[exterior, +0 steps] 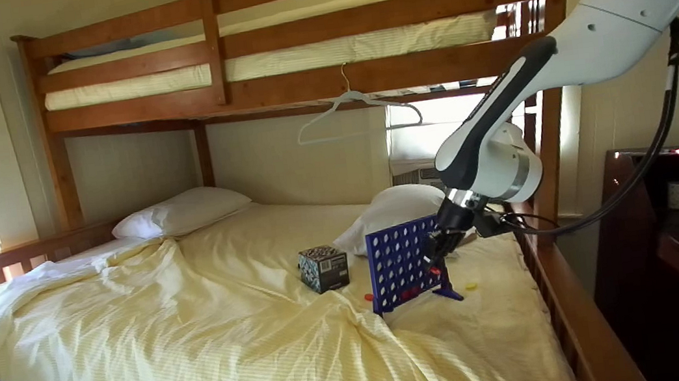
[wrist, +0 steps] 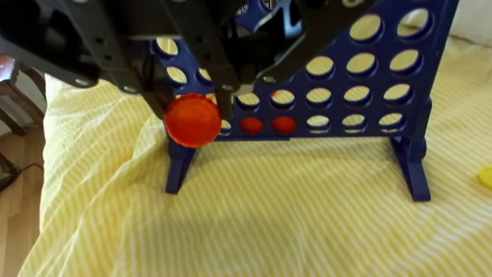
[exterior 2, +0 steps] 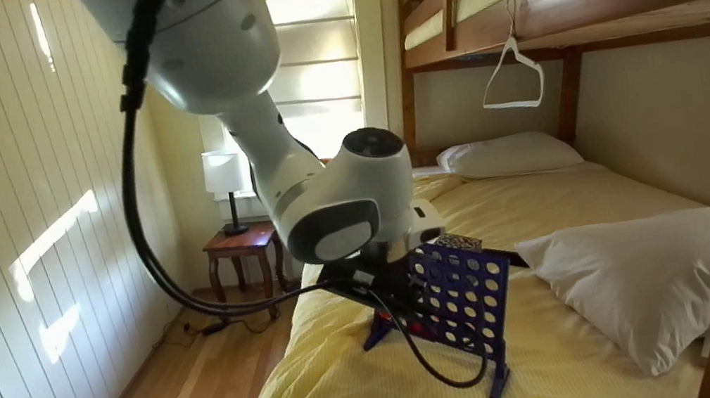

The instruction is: Put one orange chip in the blue gameboard.

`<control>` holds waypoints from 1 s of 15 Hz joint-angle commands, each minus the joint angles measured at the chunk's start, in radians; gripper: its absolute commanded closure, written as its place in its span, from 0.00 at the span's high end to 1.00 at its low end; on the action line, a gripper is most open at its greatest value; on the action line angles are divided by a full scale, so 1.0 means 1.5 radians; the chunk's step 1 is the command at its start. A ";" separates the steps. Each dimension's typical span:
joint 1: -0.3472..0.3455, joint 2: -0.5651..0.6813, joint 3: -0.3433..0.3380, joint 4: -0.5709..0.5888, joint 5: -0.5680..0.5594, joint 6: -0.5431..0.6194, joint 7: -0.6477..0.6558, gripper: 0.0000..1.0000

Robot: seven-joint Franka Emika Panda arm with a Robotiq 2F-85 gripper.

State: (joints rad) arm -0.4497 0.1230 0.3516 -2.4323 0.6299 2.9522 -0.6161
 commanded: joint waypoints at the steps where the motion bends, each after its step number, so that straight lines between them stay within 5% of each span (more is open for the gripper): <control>1: 0.007 -0.086 0.043 -0.049 0.090 0.089 -0.027 0.09; 7: 0.031 -0.093 0.082 -0.014 0.145 0.281 -0.010 0.09; 8: 0.129 -0.093 -0.035 -0.030 0.011 0.300 0.110 0.09; 9: 0.049 -0.082 0.058 -0.007 0.103 0.311 0.026 0.09; 10: 0.066 -0.090 0.037 -0.017 0.084 0.285 0.038 0.09; 11: 0.065 -0.089 0.038 -0.016 0.085 0.288 0.038 0.34; 15: 0.065 -0.088 0.038 -0.017 0.085 0.288 0.038 0.34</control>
State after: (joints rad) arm -0.3515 -0.0088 0.4080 -2.4573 0.7568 3.3843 -0.5595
